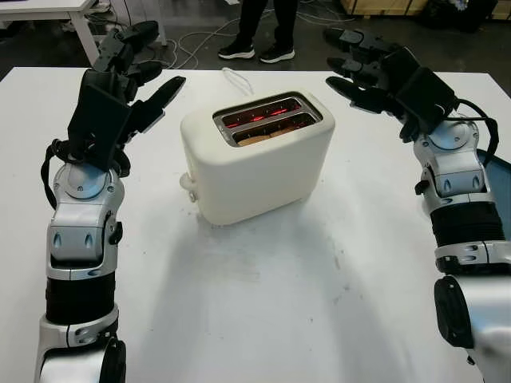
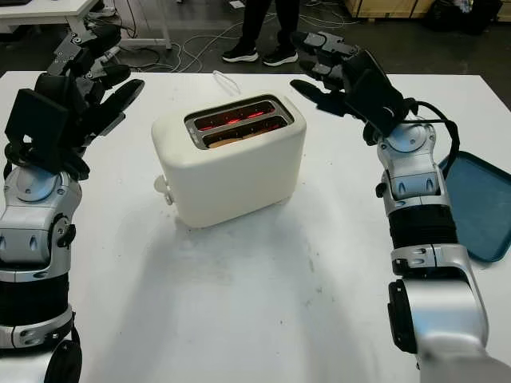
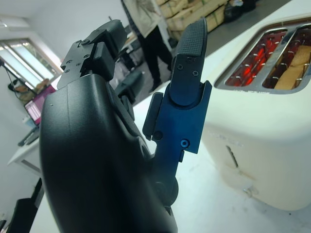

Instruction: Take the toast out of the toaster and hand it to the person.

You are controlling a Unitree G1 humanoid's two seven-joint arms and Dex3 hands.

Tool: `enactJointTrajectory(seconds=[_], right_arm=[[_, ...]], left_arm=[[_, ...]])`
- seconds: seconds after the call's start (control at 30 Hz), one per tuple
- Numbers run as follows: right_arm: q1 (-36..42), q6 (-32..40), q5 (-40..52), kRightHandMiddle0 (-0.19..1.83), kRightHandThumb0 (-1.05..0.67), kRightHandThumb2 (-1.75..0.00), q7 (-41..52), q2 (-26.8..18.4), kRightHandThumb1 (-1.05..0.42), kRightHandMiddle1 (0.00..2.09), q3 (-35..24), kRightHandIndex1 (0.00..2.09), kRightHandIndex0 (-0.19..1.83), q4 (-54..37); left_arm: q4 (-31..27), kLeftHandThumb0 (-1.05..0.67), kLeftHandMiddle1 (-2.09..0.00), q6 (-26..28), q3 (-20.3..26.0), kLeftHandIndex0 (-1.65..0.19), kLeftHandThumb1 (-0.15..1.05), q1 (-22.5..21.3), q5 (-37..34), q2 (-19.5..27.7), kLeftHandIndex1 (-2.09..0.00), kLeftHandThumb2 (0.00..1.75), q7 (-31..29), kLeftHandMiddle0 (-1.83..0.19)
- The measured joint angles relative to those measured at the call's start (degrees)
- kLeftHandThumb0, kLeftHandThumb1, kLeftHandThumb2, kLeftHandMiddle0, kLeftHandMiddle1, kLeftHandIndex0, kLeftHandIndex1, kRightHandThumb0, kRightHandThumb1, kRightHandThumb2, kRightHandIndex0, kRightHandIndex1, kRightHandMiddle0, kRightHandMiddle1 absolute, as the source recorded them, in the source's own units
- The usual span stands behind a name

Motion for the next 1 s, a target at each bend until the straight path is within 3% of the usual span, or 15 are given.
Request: enactJointTrajectory(seconds=[1.0], right_arm=[[0.1, 0.5, -0.1, 0.40, -0.61, -0.30, 0.0, 0.0, -0.92, 0.01, 0.1, 0.02, 0.40, -0.3]], left_arm=[[0.0, -0.50, -0.91, 0.0, -0.1, -0.10, 0.92, 0.0, 0.0, 0.0, -0.61, 0.06, 0.1, 0.00]])
